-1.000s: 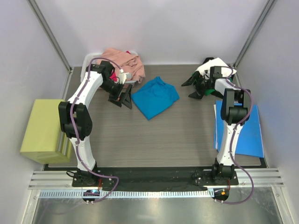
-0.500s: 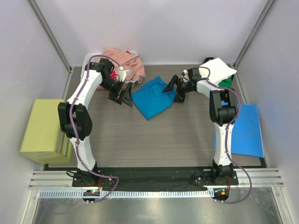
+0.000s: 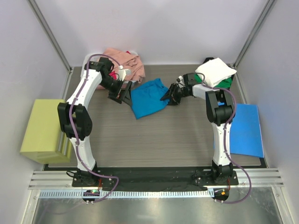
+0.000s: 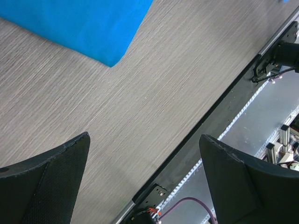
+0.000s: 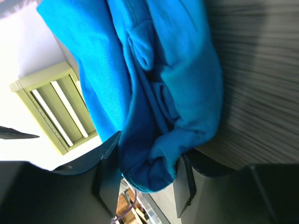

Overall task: Fold and stack the t-shirts
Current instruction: Neatly place the folded tshirt to the corner

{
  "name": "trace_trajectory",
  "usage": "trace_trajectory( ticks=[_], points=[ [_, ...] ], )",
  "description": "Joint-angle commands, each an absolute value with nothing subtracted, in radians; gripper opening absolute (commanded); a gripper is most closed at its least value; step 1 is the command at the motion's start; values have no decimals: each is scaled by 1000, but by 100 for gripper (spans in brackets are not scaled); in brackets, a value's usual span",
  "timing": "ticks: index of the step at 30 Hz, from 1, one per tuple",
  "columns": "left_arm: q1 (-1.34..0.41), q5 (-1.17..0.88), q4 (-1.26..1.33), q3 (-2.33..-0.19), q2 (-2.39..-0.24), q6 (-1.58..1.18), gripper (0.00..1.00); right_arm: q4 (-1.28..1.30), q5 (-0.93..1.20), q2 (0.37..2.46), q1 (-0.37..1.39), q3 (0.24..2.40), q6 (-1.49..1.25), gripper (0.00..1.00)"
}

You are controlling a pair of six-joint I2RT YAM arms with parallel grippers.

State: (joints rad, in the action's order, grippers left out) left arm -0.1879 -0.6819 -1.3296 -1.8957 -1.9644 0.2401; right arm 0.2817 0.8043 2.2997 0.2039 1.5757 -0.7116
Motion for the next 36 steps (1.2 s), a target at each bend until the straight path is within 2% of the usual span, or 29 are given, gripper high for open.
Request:
trace_trajectory(
  ticks=[1,2,5,8,9,11,13,14,16,17,20,29,33,36],
  points=[
    [-189,-698,-1356,-1934,-1931,241,100,379,649,2417,268,1549,-667,48],
    [-189,-696,-1356,-1934,-1933,244,100,380,649,2421,275,1552,-666,48],
    [-189,-698,-1359,-1930,-1931,247,100,383,658,2428,282,1552,-660,56],
    [-189,-700,-1358,-1918,-1931,249,100,385,682,2418,291,1537,-646,69],
    [-189,-699,-1351,-1911,-1931,250,100,385,692,2413,293,1532,-643,79],
    [-189,-699,-1351,-1908,-1934,250,100,362,706,2395,298,1499,-647,82],
    [-189,-701,-1348,-1911,-1936,245,100,341,681,2373,301,1471,-655,75],
    [-189,-703,-1350,-1914,-1937,245,100,338,675,2373,301,1468,-661,57],
    [-189,-706,-1351,-1922,-1936,244,100,341,675,2390,302,1471,-670,43],
    [-189,-707,-1353,-1925,-1936,244,100,345,672,2399,304,1474,-670,27],
    [-189,-701,-1355,-1925,-1925,242,100,362,634,2413,308,1480,-672,1],
    [-189,-693,-1342,-1878,-1916,252,100,347,624,2381,314,1491,-675,1],
    [-189,-701,-1339,-1876,-1914,247,100,347,667,2329,298,1569,-701,1],
    [-189,-701,-1345,-1882,-1911,247,100,357,684,2304,243,1739,-739,2]
  ],
)
